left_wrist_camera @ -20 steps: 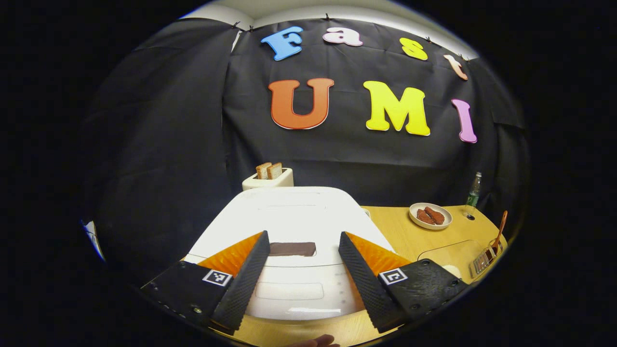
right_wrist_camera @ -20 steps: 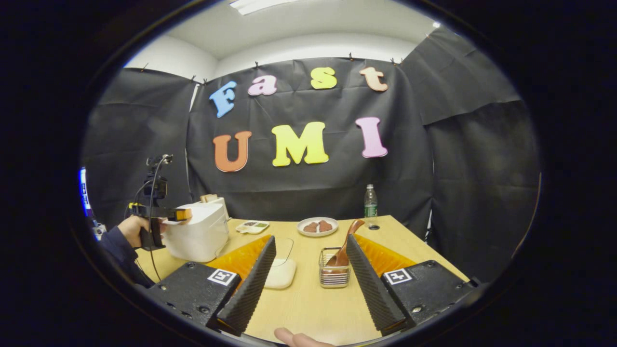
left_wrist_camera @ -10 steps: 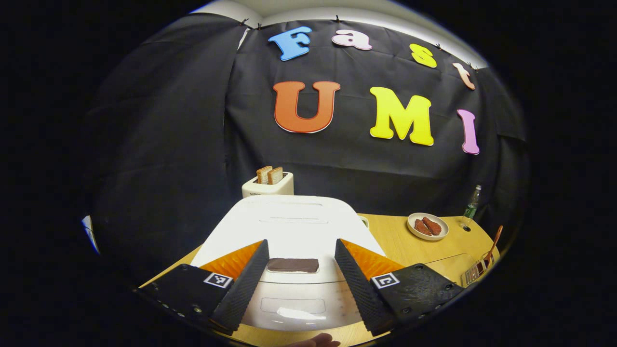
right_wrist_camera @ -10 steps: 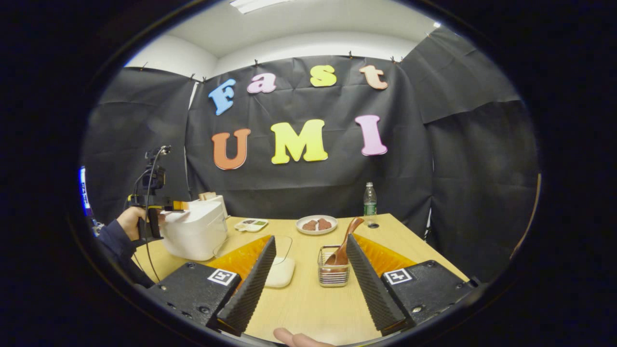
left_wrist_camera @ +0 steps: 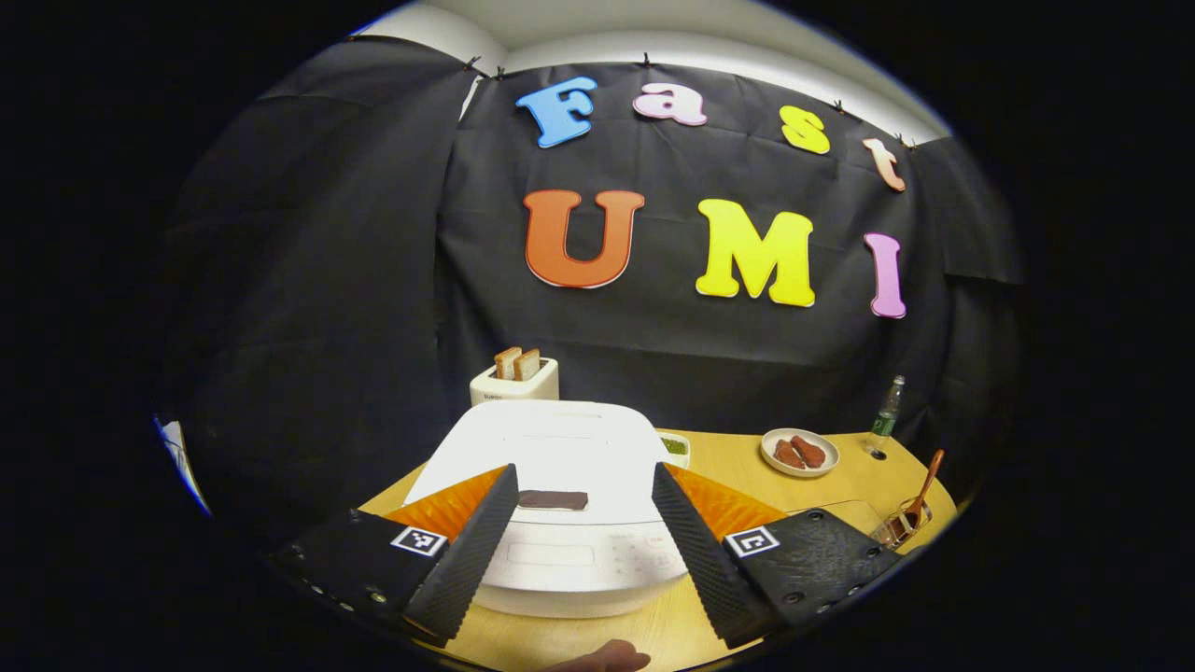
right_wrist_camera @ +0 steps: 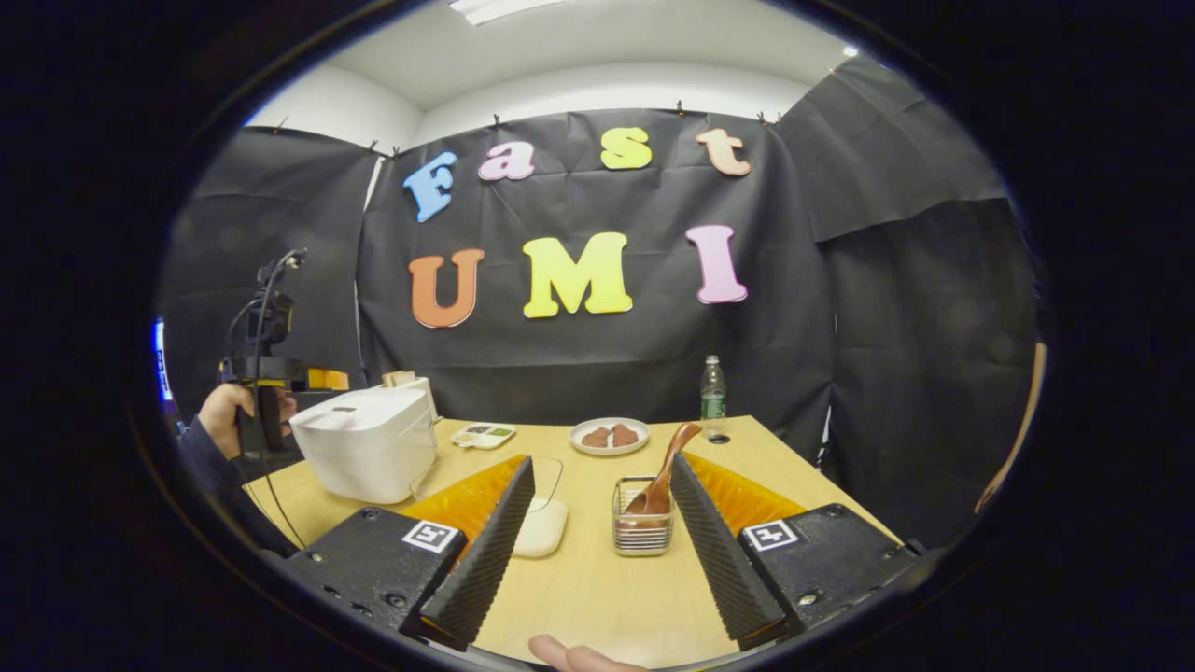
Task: Close the left gripper, press the button to open the rice cooker; take a wooden spoon from the chopstick holder with the right hand, scoop a spoonful of rice and pour it into the rice cooker, then put the wooden spoon back into the chopstick holder.
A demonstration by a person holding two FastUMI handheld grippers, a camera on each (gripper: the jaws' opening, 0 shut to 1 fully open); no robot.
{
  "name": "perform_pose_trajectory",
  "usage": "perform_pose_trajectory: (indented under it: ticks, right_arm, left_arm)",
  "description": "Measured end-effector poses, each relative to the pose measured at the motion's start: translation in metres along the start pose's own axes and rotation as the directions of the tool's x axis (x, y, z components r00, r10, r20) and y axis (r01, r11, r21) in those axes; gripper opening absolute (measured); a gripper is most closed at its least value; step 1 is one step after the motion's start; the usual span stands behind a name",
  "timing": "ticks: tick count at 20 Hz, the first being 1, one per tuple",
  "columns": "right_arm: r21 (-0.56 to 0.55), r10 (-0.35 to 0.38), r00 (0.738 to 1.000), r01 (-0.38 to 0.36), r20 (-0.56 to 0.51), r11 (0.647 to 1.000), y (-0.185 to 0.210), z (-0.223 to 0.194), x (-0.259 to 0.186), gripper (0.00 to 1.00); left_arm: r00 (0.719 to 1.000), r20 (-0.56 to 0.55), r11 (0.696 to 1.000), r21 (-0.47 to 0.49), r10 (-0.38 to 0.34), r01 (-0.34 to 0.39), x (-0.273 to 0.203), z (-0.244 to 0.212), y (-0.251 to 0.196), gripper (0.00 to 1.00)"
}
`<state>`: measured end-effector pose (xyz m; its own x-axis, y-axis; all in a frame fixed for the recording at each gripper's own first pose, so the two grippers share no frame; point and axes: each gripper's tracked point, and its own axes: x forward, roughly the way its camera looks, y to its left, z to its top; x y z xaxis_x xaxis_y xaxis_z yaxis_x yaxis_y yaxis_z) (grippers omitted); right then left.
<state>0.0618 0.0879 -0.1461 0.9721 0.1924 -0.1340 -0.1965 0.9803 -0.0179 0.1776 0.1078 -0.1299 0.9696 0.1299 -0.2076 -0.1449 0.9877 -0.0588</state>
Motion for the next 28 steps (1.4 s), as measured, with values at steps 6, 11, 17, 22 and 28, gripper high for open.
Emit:
perform_pose_trajectory:
  ticks: [6,11,17,22,28]
  right_arm:
    - [-0.021,-0.016,0.999,0.017,0.046,1.0,-0.001,0.02,-0.017,0.95]
    - [-0.028,-0.036,0.997,0.039,0.074,0.999,-0.004,0.034,-0.031,0.95]
    - [-0.023,-0.062,0.995,0.064,0.085,0.998,-0.006,0.063,-0.048,0.95]
    - [-0.059,-0.08,0.99,0.087,0.113,0.994,-0.007,0.083,-0.058,0.95]
    - [-0.066,-0.069,0.991,0.077,0.111,0.995,0.006,0.089,-0.064,0.95]
  left_arm:
    - [0.996,0.079,0.999,-0.004,-0.043,0.044,-0.083,0.015,-0.029,0.93]
    - [0.99,0.135,0.999,0.036,-0.041,0.036,-0.145,0.02,-0.041,0.93]
    - [0.977,0.204,0.995,0.095,-0.053,0.035,-0.198,0.028,-0.059,0.93]
    - [0.984,0.172,0.996,0.088,-0.05,0.035,-0.223,0.017,-0.069,0.93]
    - [0.98,0.186,0.995,0.088,-0.065,0.049,-0.235,0.021,-0.071,0.93]
